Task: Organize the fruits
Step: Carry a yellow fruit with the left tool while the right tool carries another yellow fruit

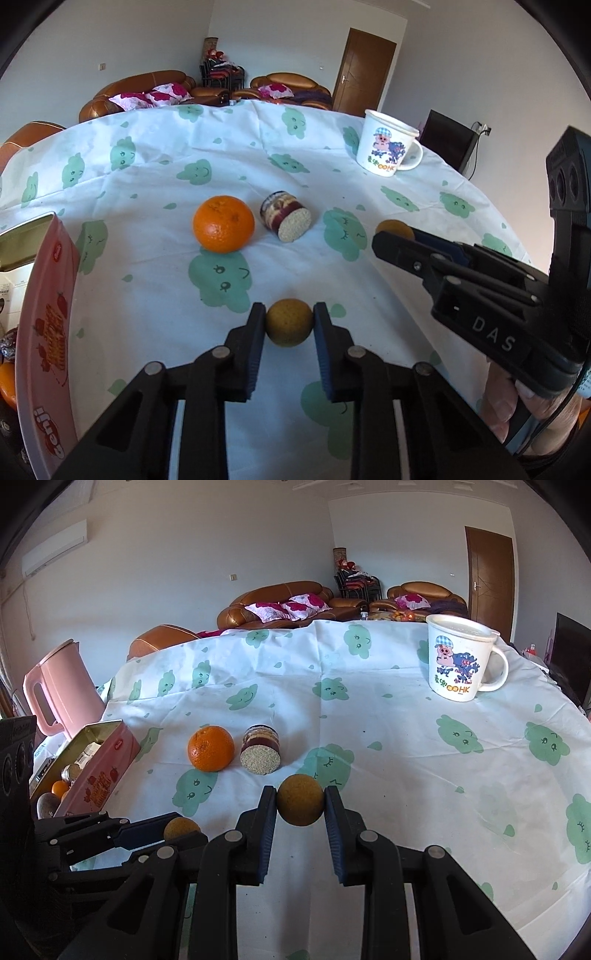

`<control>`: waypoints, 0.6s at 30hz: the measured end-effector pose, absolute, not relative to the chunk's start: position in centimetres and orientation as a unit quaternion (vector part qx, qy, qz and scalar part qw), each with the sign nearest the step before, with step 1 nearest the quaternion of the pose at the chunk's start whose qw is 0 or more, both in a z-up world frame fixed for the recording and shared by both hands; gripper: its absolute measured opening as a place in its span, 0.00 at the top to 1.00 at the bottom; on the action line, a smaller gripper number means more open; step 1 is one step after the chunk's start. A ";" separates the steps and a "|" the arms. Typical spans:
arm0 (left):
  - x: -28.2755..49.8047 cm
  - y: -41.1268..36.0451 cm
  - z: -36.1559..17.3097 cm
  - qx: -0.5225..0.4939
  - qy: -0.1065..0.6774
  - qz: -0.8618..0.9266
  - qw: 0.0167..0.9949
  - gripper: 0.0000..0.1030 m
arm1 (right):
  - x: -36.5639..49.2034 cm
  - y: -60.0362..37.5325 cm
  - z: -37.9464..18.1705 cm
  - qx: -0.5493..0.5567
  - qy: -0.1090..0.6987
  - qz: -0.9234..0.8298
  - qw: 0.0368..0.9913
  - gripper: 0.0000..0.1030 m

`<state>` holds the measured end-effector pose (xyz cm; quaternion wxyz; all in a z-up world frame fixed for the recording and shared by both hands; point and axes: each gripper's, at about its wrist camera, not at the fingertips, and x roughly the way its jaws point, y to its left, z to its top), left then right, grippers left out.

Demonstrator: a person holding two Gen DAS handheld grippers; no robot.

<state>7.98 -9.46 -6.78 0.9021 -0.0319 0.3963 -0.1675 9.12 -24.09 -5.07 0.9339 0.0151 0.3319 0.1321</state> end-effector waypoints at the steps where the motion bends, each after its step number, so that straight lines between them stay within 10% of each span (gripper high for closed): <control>1: 7.9 -9.2 -6.6 -0.035 0.391 -0.161 0.906 0.73 | 9.0 -24.0 -4.9 0.013 0.328 0.134 0.935 0.73; 18: 5.9 -8.1 -4.7 -0.032 0.313 -0.114 0.942 0.74 | 7.2 -23.7 -3.7 0.004 0.275 0.159 0.948 0.73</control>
